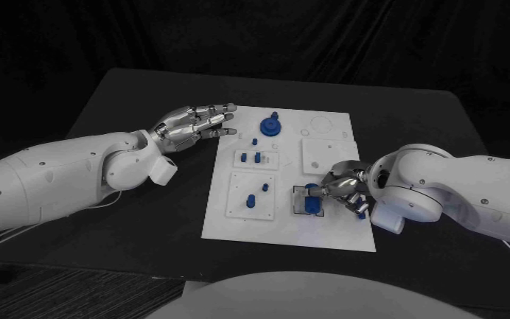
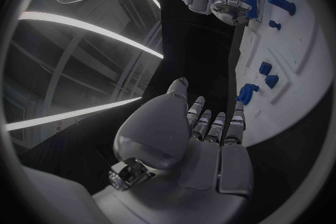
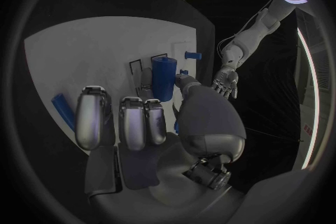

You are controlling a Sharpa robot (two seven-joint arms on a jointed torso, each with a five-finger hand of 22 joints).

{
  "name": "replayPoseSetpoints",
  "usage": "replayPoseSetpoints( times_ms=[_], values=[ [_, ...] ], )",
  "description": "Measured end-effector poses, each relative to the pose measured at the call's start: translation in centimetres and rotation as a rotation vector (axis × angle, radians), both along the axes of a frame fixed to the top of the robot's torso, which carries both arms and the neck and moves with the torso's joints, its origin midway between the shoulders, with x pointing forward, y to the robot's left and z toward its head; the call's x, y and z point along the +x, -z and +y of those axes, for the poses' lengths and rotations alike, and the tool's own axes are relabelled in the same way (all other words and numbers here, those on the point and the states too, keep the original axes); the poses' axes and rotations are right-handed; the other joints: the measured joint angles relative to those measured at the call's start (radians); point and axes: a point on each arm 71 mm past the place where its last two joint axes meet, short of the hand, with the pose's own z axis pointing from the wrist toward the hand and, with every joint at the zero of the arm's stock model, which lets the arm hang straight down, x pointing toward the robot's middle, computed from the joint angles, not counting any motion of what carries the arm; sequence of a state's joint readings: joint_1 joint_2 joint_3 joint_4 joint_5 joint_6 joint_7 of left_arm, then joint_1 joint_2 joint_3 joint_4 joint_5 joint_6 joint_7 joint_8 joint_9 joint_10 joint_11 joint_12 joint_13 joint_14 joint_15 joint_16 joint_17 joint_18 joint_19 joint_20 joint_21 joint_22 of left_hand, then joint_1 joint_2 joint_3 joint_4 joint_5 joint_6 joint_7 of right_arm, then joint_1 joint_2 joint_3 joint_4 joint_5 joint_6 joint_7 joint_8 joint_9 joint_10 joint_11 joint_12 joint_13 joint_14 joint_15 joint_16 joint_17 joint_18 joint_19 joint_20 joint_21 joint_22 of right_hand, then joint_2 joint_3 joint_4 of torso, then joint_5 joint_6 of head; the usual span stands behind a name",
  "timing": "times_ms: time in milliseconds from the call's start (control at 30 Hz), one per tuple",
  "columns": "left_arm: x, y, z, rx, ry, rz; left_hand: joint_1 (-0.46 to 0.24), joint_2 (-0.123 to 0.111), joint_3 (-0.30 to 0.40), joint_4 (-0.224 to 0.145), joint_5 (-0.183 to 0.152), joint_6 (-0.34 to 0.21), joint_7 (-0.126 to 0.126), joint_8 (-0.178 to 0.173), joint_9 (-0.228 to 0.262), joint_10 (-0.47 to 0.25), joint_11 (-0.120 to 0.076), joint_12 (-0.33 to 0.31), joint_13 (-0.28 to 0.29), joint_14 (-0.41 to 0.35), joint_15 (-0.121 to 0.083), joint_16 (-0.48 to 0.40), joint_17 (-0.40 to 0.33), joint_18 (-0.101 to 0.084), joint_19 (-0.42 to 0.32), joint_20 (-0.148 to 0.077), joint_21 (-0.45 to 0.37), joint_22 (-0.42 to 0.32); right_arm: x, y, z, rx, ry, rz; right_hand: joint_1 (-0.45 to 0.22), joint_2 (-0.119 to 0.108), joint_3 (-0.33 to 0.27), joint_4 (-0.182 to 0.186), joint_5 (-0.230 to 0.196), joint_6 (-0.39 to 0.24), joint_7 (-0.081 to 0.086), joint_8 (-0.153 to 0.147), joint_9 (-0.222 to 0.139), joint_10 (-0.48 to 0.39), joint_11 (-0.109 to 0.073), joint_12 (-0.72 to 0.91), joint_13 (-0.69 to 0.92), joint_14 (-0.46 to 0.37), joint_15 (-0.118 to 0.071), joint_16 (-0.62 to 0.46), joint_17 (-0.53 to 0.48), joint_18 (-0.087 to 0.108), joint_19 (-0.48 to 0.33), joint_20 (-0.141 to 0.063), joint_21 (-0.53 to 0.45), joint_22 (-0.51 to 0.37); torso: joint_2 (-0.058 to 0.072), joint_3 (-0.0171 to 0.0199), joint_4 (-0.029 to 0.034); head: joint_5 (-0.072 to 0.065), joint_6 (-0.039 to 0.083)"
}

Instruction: Assemble the parts on the task board

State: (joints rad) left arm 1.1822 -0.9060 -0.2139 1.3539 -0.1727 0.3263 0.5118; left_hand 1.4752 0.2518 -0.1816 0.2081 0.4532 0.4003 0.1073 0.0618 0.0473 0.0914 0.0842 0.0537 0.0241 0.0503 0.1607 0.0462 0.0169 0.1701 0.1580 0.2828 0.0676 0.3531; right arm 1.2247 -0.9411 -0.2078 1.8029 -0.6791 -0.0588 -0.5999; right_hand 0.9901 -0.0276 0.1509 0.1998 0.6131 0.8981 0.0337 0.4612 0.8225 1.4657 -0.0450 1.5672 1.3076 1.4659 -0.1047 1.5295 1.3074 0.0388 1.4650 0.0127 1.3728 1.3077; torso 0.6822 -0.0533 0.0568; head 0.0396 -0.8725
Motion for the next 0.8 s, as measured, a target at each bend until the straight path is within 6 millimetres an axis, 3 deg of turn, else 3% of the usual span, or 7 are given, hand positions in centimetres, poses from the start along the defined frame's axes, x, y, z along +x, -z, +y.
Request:
replayPoseSetpoints(
  times_ms=[100, 200, 433, 500, 667, 800],
  values=[
    [0.01, 0.01, -0.05, 0.000, 0.001, 0.000, 0.000, 0.000, 0.000, 0.000, 0.000, 0.000, 0.000, 0.000, 0.000, 0.000, 0.000, 0.000, 0.000, 0.000, 0.000, 0.000, 0.000, 0.000, 0.000, 0.000, 0.000, 0.000, 0.06, 0.11, 0.12, -0.001, -0.006, 0.004, -0.005, -0.003, 0.007, -0.007, -0.026, -0.002, 0.002, -0.006, -0.004, 0.000, 0.000, 0.000, 0.000, 0.000, 0.000, 0.000, 0.000, 0.000, 0.000, 0.000, 0.000, 0.000, 0.000, 0.0011, 0.0000, -0.001, 0.000],
    [0.02, 0.01, -0.07, -0.001, 0.002, 0.000, 0.000, 0.000, 0.000, 0.000, 0.000, 0.000, 0.000, 0.000, 0.000, 0.003, 0.003, 0.000, 0.000, 0.000, 0.000, 0.000, 0.000, 0.000, 0.000, 0.000, 0.000, 0.000, 0.16, 0.08, 0.20, -0.002, -0.012, 0.005, -0.025, -0.002, 0.053, -0.053, -0.091, -0.005, 0.005, -0.019, -0.016, 0.000, 0.007, 0.000, 0.000, 0.000, 0.007, 0.000, 0.000, 0.000, 0.000, 0.000, -0.006, 0.000, 0.001, 0.0018, -0.0005, -0.001, 0.000],
    [0.03, 0.02, -0.09, -0.001, 0.003, 0.001, 0.000, 0.000, 0.000, 0.000, 0.000, 0.000, 0.000, 0.000, 0.000, 0.003, 0.003, 0.003, 0.000, 0.000, 0.000, 0.000, 0.000, 0.000, 0.000, 0.000, 0.000, -0.001, 0.26, 0.08, 0.30, -0.003, -0.018, 0.005, -0.033, 0.004, 0.055, -0.055, -0.174, -0.005, 0.006, -0.032, -0.031, 0.003, 0.011, 0.000, 0.000, 0.000, 0.007, -0.004, 0.000, 0.000, 0.000, 0.000, -0.006, 0.000, 0.002, 0.0024, -0.0023, 0.004, 0.000],
    [0.03, 0.02, -0.10, -0.001, 0.004, 0.001, 0.000, 0.000, 0.000, 0.000, 0.000, 0.000, 0.000, 0.000, 0.000, 0.003, 0.004, 0.003, 0.000, 0.000, 0.000, 0.000, 0.000, 0.000, 0.000, 0.000, 0.000, -0.001, 0.28, 0.07, 0.33, -0.003, -0.020, 0.005, -0.042, -0.003, 0.093, -0.100, -0.214, -0.004, 0.006, -0.036, -0.037, 0.000, 0.014, 0.000, 0.000, 0.000, 0.007, -0.004, 0.000, 0.000, 0.002, 0.002, -0.006, 0.000, 0.002, 0.0024, -0.0023, 0.005, 0.000],
    [0.04, 0.02, -0.11, -0.002, 0.004, 0.001, 0.000, 0.000, 0.000, 0.000, 0.000, 0.000, 0.000, 0.000, 0.000, 0.003, 0.003, 0.003, 0.000, 0.000, 0.000, 0.000, 0.000, 0.000, 0.000, 0.000, 0.000, -0.001, 0.32, 0.08, 0.38, -0.004, -0.022, 0.004, -0.049, -0.007, 0.090, -0.119, -0.308, -0.008, 0.013, -0.043, -0.045, 0.000, 0.014, 0.000, 0.000, -0.001, 0.014, -0.004, 0.000, 0.000, 0.000, 0.007, -0.012, 0.000, 0.001, 0.0019, -0.0023, 0.007, 0.000],
    [0.05, 0.03, -0.11, -0.002, 0.005, 0.001, 0.000, 0.000, 0.000, 0.000, 0.000, 0.000, 0.000, 0.000, 0.000, 0.003, 0.003, 0.003, 0.001, 0.000, 0.000, 0.000, 0.000, 0.000, 0.000, 0.000, 0.000, -0.002, 0.37, 0.12, 0.40, -0.005, -0.023, 0.003, -0.058, -0.016, 0.056, -0.111, -0.382, -0.008, 0.013, -0.043, -0.048, 0.002, 0.020, 0.000, 0.000, -0.001, 0.014, -0.004, 0.000, 0.000, 0.000, 0.007, -0.014, 0.000, 0.001, 0.0018, -0.0023, 0.010, 0.000]
  ],
)
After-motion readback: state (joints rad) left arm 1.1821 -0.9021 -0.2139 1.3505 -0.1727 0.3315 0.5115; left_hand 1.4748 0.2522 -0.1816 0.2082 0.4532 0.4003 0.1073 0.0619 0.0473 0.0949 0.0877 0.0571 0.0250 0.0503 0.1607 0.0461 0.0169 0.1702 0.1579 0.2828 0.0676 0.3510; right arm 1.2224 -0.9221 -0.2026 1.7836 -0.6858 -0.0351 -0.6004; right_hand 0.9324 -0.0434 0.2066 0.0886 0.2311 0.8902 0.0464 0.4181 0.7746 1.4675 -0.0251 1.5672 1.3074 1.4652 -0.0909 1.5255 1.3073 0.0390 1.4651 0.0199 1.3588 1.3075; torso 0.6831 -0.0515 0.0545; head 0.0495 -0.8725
